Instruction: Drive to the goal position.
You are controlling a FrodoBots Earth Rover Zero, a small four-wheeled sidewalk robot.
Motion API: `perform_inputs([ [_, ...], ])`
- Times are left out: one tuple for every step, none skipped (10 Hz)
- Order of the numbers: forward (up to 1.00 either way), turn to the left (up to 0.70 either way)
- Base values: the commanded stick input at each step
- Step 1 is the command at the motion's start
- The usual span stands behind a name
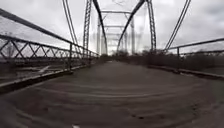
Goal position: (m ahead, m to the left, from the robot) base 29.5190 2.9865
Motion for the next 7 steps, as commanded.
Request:
perform_inputs([
  [0.70, 0.00],
  [0.70, 0.00],
  [0.70, 0.00],
  [0.70, 0.00],
  [0.70, 0.00],
  [0.70, 0.00],
  [0.70, 0.00],
])
